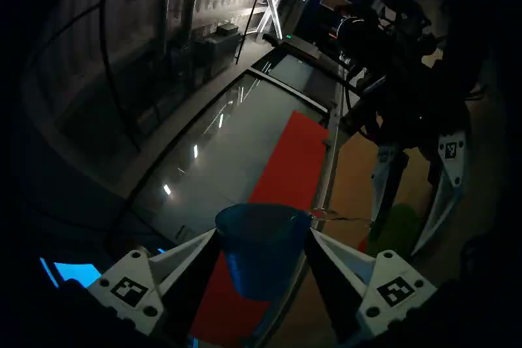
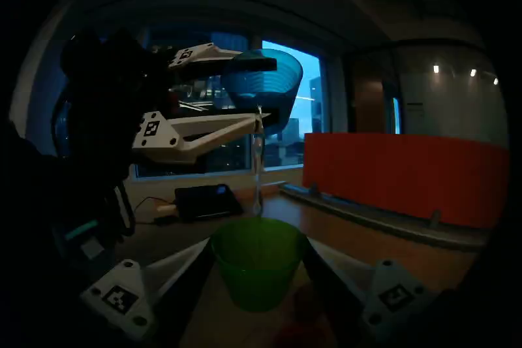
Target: Pour water
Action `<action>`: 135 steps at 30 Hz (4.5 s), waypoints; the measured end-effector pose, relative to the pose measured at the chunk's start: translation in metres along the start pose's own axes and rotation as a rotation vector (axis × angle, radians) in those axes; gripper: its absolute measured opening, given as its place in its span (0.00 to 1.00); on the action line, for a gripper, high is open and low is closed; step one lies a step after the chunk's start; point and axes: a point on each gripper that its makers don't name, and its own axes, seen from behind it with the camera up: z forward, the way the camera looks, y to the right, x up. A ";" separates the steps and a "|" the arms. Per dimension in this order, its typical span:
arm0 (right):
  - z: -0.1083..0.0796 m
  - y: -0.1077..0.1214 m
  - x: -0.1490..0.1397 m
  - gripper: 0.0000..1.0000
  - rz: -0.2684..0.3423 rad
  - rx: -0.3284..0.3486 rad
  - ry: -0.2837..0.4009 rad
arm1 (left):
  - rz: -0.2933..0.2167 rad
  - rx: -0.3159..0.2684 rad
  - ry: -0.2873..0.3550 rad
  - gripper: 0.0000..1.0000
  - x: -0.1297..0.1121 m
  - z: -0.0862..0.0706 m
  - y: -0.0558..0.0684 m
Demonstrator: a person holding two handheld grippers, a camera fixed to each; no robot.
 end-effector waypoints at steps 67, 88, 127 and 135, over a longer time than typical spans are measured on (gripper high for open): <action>-0.006 -0.001 0.012 0.92 -0.040 -0.005 0.005 | 0.300 0.066 0.021 0.85 0.025 -0.004 -0.015; -0.008 0.005 0.015 0.92 -0.040 -0.014 0.015 | 0.427 0.072 0.024 0.85 0.030 0.001 -0.011; -0.013 0.008 0.019 0.92 -0.038 -0.025 0.040 | 0.410 0.087 0.069 0.86 0.042 0.003 -0.002; -0.017 0.012 0.022 0.92 -0.039 -0.039 0.049 | 0.133 0.067 0.063 0.86 0.030 0.002 -0.002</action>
